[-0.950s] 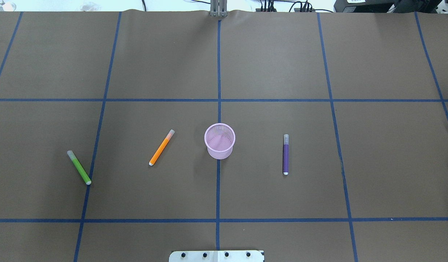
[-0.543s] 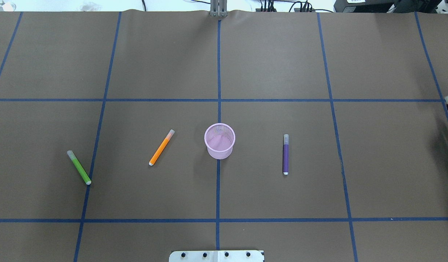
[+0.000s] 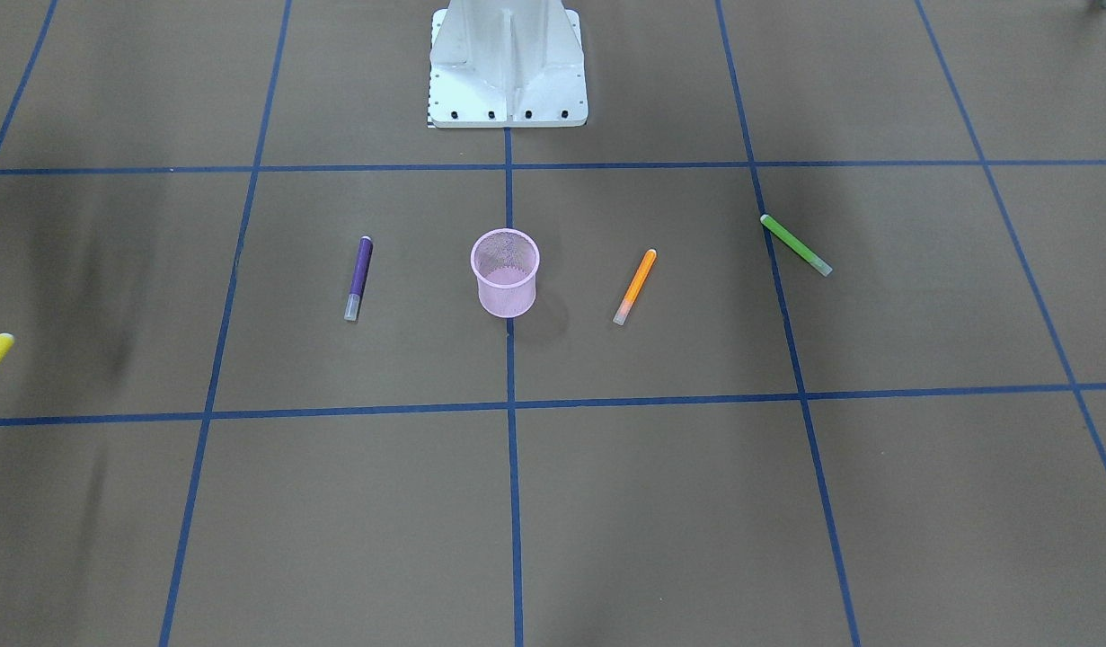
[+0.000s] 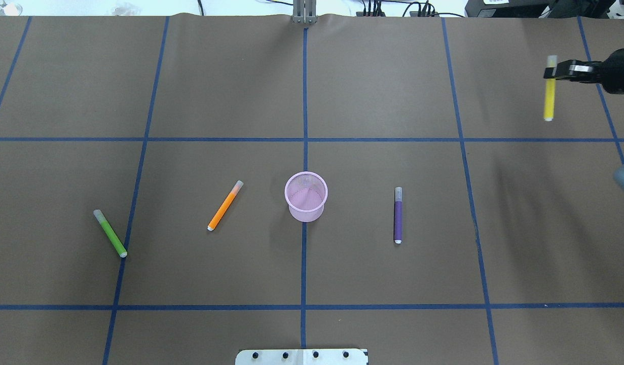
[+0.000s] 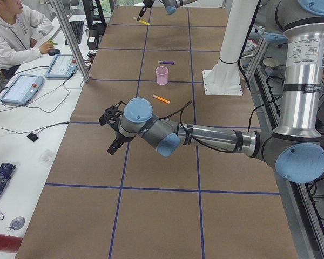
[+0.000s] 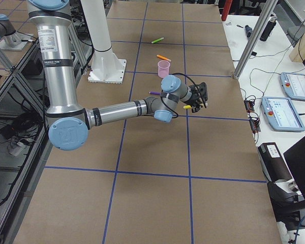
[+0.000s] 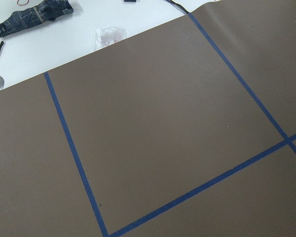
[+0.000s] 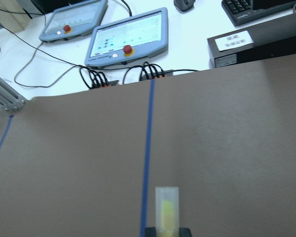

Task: Collect pens into pen holder
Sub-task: 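Lift the yellow marker with the right gripper and carry it over the cup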

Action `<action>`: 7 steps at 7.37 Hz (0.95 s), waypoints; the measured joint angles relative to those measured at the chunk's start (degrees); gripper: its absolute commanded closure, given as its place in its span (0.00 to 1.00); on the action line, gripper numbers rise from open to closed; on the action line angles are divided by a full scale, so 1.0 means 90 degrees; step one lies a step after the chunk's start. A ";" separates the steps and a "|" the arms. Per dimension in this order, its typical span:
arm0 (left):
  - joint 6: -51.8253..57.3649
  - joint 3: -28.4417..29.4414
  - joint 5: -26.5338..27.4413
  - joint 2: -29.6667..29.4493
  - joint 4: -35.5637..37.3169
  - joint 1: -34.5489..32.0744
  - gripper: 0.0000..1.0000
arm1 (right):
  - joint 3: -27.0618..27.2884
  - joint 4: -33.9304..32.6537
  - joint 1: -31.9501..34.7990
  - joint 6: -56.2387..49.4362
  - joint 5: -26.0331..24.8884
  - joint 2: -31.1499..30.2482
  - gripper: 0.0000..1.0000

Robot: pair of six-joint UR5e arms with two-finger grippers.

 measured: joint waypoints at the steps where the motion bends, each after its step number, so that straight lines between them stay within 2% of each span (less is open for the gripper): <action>1: 0.0001 0.0042 0.0011 -0.0047 -0.0048 0.0153 0.00 | 0.0477 -0.0379 -0.0655 0.0369 -0.0876 0.0076 1.00; 2: -0.0002 0.0059 0.0016 -0.0082 -0.0062 0.0277 0.00 | 0.0946 -0.1092 -0.1302 0.0701 -0.1731 0.0330 1.00; 4: -0.0004 0.0073 0.0025 -0.0108 -0.0071 0.0424 0.00 | 0.1326 -0.2546 -0.2693 0.1306 -0.3576 0.1321 1.00; 6: -0.0002 0.0150 0.0028 -0.0155 -0.0078 0.0474 0.00 | 0.1260 -0.3722 -0.3868 0.1850 -0.5201 0.2299 1.00; 7: 0.0002 0.0184 0.0029 -0.0168 -0.0085 0.0482 0.00 | 0.1065 -0.3938 -0.4249 0.1968 -0.5830 0.2621 1.00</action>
